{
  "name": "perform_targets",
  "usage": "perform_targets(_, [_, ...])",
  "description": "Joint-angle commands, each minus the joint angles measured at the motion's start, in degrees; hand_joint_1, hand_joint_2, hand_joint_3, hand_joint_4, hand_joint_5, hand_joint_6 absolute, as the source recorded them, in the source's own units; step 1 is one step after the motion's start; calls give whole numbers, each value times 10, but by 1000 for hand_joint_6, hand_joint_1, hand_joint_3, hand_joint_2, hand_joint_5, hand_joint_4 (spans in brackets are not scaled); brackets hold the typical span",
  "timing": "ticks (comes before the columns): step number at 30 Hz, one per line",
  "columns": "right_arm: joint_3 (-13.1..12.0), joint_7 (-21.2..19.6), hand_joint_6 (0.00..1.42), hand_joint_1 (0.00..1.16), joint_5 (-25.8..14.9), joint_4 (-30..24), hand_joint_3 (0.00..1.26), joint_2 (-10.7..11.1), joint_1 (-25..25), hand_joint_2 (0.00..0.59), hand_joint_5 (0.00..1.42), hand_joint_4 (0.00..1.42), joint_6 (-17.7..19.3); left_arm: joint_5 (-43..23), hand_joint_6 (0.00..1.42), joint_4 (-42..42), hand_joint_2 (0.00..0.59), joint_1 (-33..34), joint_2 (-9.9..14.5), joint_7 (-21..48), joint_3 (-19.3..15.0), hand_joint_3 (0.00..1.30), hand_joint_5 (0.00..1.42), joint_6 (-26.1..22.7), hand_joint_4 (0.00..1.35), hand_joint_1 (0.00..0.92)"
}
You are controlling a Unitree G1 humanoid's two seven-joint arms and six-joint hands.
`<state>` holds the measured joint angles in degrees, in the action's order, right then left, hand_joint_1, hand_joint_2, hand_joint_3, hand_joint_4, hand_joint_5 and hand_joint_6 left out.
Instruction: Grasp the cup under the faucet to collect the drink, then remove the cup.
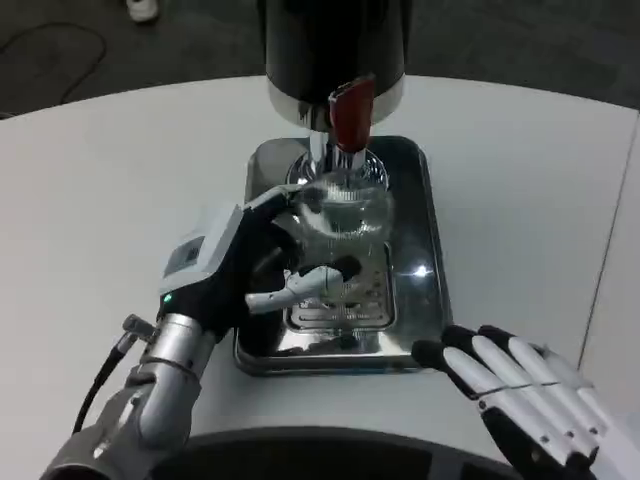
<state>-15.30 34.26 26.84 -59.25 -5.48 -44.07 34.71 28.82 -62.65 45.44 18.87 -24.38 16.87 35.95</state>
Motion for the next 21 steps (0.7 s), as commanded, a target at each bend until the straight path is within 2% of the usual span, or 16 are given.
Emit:
perform_targets(1, [5,-8,0,573,5,-7,93,-43,-56,429,0,32,-9,2,428,-15,155,-21,3,19,3,318,469,-15,230,348])
perform_targets(4, [9,-9,0,571,7,-7,93,-43,-54,429,0,32,-13,0,388,-16,150,-21,5,21,1,276,384,-13,155,336])
perform_targets(13, [20,-13,0,572,16,-7,93,-41,-50,432,0,40,-20,-4,382,-7,136,-37,9,5,-9,281,375,2,154,331])
perform_targets(18, [25,-14,0,570,21,-7,98,-41,-48,430,0,42,-23,-11,353,-1,54,-47,11,3,-17,248,368,7,129,250])
perform_targets(21, [33,-13,0,572,28,-7,101,-42,-45,432,0,42,-27,-16,332,5,39,-56,15,5,-23,220,349,13,100,221])
